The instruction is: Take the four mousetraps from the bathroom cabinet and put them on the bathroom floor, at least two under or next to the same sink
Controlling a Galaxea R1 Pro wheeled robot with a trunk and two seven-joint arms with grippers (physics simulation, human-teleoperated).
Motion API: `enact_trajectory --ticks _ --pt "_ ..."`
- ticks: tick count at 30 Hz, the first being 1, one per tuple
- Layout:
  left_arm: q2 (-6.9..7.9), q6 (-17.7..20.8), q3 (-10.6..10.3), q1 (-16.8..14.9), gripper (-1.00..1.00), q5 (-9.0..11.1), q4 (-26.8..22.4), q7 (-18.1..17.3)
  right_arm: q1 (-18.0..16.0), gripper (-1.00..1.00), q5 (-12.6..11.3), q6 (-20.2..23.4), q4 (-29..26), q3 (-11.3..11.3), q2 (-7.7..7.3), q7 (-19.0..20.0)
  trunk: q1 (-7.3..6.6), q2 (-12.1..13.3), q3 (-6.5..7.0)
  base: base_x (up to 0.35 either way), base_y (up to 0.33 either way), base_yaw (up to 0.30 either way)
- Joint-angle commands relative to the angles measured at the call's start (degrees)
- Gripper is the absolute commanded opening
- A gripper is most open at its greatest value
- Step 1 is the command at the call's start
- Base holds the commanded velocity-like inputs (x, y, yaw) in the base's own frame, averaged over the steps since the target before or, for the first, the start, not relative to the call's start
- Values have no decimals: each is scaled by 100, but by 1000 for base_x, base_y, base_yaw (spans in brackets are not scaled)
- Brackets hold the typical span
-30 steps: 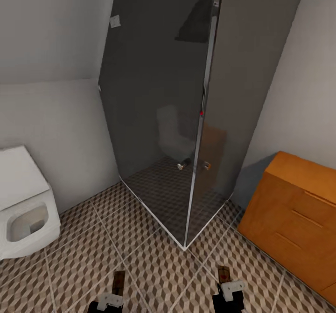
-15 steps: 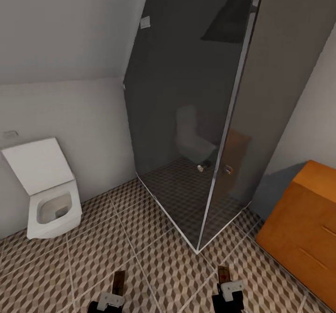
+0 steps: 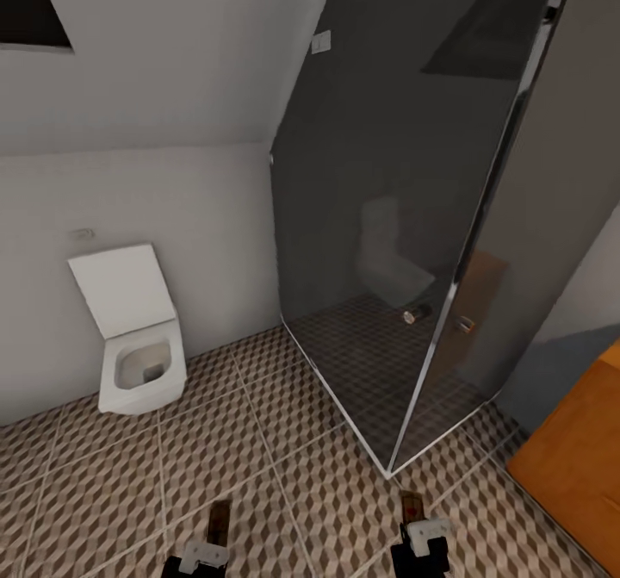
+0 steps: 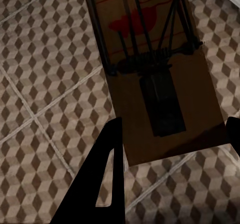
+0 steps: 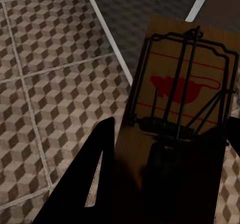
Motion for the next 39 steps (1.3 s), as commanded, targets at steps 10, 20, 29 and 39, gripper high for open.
enact_trajectory --ticks 10,20,29,39 --pt "-4 -36 -49 -11 -100 49 24 10 -6 -100 -1 -10 10 34 -3 -33 3 -12 -12 0 0 274" --pt "-4 -36 -51 -11 -100 48 25 10 -7 -100 -1 -10 12 34 -1 -33 3 -12 -12 0 0 274" --pt "-4 -36 -49 -11 -100 49 25 10 -5 -100 -1 -17 12 34 3 -33 3 -12 -12 0 0 274" --pt "-4 -36 -49 -11 -100 50 24 11 -6 -100 -1 -11 15 37 6 -31 3 -12 -12 0 0 274"
